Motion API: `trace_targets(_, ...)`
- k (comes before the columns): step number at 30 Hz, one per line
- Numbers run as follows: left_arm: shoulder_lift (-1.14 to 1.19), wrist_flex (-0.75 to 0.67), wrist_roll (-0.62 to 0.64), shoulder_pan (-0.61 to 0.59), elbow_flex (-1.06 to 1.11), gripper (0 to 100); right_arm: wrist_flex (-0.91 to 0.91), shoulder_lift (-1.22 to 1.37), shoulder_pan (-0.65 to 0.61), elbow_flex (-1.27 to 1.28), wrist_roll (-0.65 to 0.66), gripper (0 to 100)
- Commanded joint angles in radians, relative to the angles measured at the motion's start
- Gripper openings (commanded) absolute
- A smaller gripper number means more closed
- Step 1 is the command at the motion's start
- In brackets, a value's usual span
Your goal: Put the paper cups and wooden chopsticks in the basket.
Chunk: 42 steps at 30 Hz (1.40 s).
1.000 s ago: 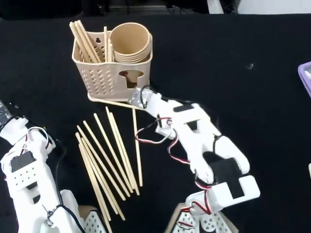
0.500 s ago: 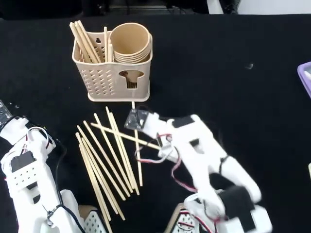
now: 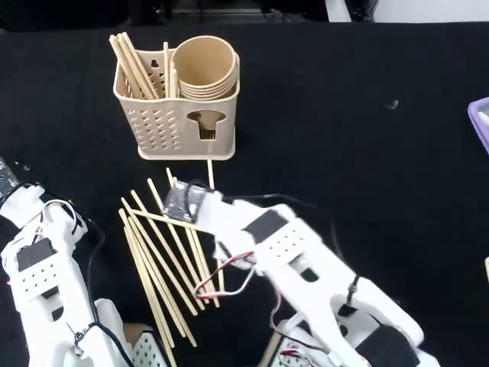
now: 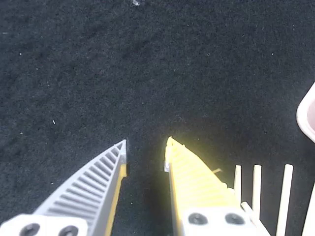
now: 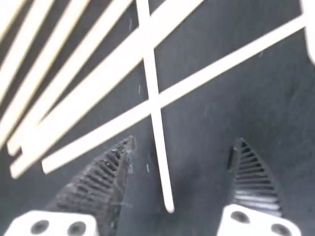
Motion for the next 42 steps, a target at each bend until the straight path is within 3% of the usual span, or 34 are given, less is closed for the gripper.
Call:
trace_targets(1, -0.018, -0.018, 0.008, -0.007, -0.015, 13, -0.104, 0.097, -0.051, -0.054, -0.107, 31.2)
trace_targets(7, -0.018, -0.018, 0.008, -0.008, -0.015, 13, -0.118, 0.352, -0.046, -0.206, -0.132, 31.2)
trace_targets(14, -0.018, -0.018, 0.008, -0.008, -0.015, 13, -0.117, 0.44, -0.034, -0.251, -0.124, 29.9)
trace_targets(16, -0.018, -0.018, 0.008, -0.008, -0.015, 13, -0.104, 0.441, -0.031, -0.249, -0.123, 22.4)
trace_targets(19, -0.018, -0.018, 0.008, -0.008, -0.016, 13, -0.087, 0.432, -0.031, -0.251, -0.123, 1.1)
trace_targets(23, -0.018, -0.018, 0.008, -0.008, -0.016, 13, -0.041, 0.43, -0.029, -0.252, -0.123, 0.8)
trace_targets(30, -0.018, -0.018, 0.008, -0.008, -0.015, 13, 0.064, 0.275, -0.029, -0.249, -0.121, 1.0)
trace_targets(42, -0.018, -0.018, 0.008, -0.008, -0.015, 13, 0.129, -0.202, 0.009, -0.231, -0.106, 1.1)
